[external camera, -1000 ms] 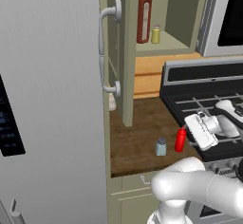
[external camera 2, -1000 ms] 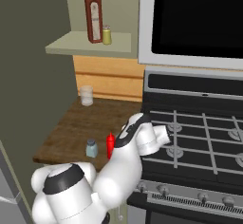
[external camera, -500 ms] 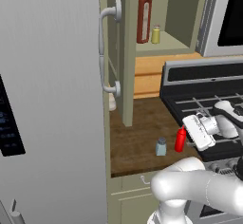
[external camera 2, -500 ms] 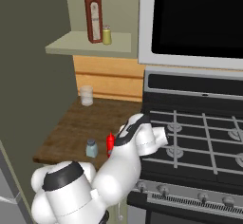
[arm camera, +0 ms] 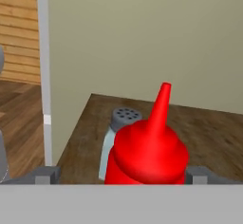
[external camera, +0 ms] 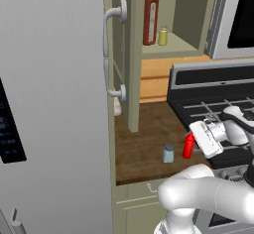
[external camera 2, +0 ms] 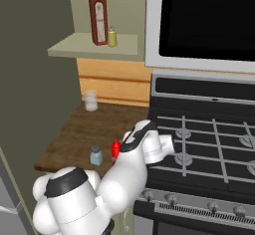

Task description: Put the shaker and condiment bottle from the counter next to their counterparts in the cabinet.

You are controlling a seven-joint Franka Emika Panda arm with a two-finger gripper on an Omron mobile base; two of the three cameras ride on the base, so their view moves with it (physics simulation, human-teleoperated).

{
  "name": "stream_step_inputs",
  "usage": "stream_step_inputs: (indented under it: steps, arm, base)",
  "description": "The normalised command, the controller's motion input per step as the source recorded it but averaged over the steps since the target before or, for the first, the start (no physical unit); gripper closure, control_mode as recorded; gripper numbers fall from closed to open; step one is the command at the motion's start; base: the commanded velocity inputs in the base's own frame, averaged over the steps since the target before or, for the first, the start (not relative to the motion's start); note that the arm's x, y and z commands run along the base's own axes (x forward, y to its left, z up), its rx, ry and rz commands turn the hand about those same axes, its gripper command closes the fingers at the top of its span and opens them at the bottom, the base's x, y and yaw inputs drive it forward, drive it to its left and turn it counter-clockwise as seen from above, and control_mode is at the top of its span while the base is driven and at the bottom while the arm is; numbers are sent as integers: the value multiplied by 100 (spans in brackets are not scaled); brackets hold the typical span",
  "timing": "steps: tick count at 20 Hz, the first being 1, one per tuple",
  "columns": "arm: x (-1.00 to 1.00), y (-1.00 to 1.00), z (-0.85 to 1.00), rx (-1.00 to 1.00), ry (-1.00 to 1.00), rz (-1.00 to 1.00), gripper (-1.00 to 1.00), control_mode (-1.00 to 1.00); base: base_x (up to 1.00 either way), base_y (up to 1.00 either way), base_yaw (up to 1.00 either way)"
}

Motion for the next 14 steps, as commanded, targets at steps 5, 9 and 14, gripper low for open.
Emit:
stream_step_inputs:
  steps: [5, 9, 14]
  arm:
    - [0, 7, -8, 2, 0, 0, -100, -100]
    - [3, 8, -13, 0, 0, 0, 100, -100]
    - [2, 0, -1, 0, 0, 0, 100, -100]
  base:
    - [0, 0, 0]
    - [0, 0, 0]
    - [0, 0, 0]
